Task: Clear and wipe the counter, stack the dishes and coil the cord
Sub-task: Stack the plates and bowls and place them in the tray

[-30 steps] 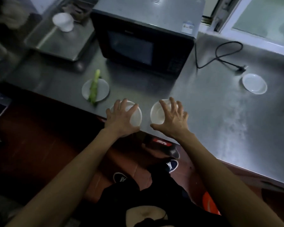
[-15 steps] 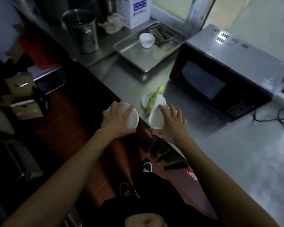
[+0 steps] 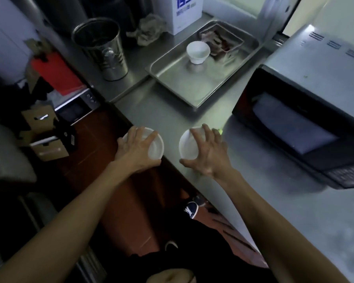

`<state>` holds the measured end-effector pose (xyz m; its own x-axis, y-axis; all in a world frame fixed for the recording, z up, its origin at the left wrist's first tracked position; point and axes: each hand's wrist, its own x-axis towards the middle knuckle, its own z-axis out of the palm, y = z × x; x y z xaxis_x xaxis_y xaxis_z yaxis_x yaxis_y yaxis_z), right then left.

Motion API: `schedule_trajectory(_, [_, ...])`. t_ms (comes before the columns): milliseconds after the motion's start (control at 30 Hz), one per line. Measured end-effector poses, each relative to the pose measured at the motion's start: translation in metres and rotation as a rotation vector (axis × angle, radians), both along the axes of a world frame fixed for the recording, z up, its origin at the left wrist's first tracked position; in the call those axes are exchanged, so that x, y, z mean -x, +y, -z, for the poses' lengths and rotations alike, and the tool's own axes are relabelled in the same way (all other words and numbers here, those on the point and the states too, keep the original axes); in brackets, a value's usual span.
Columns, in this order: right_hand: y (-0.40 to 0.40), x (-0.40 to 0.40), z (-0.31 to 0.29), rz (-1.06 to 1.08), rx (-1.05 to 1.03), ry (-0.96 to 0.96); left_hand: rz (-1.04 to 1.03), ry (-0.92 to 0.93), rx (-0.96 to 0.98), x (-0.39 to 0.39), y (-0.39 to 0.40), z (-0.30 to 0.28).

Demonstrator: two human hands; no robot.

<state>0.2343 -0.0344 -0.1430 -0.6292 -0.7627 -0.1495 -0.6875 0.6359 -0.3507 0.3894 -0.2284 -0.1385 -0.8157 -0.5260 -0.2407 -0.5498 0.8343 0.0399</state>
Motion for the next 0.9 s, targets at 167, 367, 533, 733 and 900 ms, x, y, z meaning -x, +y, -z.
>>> schedule_trajectory(167, [-0.026,0.048,-0.003,0.032,-0.006,0.005,0.006,0.018,-0.019,0.06,-0.028,-0.013])
schedule_trajectory(367, [-0.052,0.091,-0.006,0.087,0.005,-0.028,0.048,0.037,-0.054,0.119,-0.055,-0.024])
schedule_trajectory(533, [-0.072,0.117,0.002,0.143,-0.012,-0.014,0.092,0.011,-0.063,0.158,-0.078,-0.014])
schedule_trajectory(733, [-0.104,0.143,0.009,0.201,-0.007,0.007,0.177,0.015,-0.068,0.201,-0.122,-0.001])
schedule_trajectory(900, [-0.148,0.17,0.011,0.3,-0.046,0.04,0.261,0.074,-0.109,0.244,-0.172,0.01])
